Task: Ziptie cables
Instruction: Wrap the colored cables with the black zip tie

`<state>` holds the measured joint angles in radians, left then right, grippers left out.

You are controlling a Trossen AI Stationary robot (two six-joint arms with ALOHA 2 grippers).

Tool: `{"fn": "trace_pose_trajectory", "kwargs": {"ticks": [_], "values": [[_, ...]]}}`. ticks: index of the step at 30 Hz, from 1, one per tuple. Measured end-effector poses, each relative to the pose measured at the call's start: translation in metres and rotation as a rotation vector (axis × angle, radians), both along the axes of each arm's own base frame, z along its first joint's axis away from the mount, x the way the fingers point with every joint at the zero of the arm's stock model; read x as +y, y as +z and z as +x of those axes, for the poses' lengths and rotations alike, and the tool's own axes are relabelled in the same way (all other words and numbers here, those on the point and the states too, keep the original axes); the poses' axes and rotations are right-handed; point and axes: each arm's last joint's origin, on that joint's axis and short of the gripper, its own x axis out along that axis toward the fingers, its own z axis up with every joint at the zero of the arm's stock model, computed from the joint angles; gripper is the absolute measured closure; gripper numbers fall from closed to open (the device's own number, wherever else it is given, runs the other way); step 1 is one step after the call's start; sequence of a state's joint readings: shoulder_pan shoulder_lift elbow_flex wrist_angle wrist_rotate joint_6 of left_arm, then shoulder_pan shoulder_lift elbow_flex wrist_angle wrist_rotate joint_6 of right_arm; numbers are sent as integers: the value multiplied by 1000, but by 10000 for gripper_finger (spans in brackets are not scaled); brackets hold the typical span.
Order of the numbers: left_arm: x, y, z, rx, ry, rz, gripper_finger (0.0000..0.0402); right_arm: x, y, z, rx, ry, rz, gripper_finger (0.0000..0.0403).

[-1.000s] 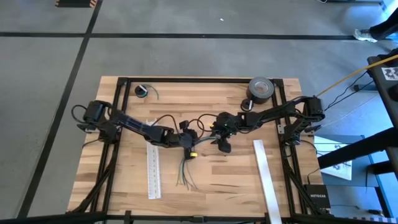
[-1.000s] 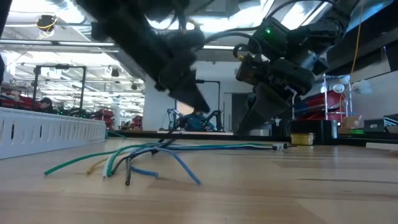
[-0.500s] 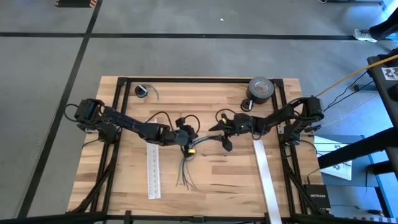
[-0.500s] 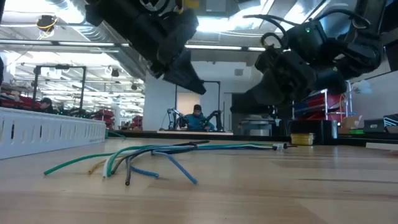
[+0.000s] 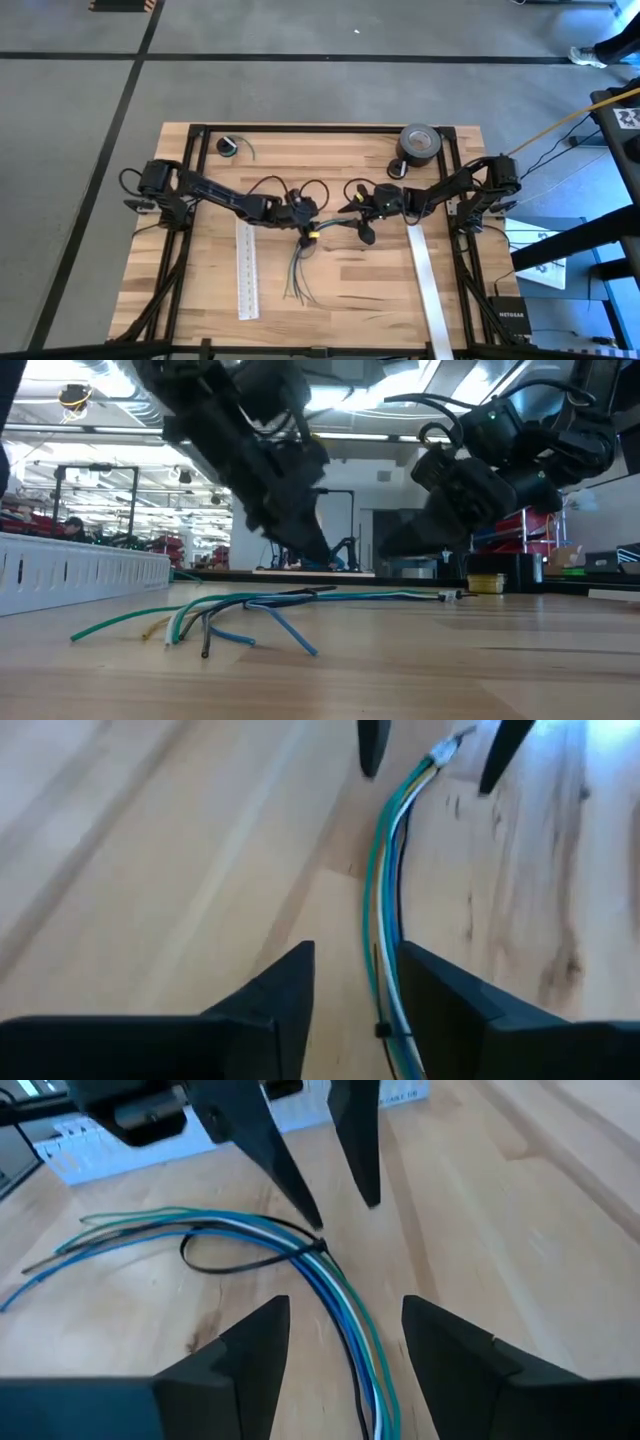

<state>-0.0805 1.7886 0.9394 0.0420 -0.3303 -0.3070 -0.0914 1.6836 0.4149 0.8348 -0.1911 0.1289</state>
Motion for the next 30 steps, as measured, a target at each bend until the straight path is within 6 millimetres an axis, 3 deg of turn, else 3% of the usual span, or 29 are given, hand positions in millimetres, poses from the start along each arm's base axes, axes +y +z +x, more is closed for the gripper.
{"fn": "trace_pose_trajectory", "kwargs": {"ticks": [11,19,30], "values": [[1,-27,5,62,-13,-9,274,-1,-2,-1,28,-27,-18,219],[7,-31,2,122,15,96,288,-1,-2,-1,28,-27,-18,219],[8,-34,-2,164,40,16,316,-1,-3,-1,32,-21,-15,219]]}}
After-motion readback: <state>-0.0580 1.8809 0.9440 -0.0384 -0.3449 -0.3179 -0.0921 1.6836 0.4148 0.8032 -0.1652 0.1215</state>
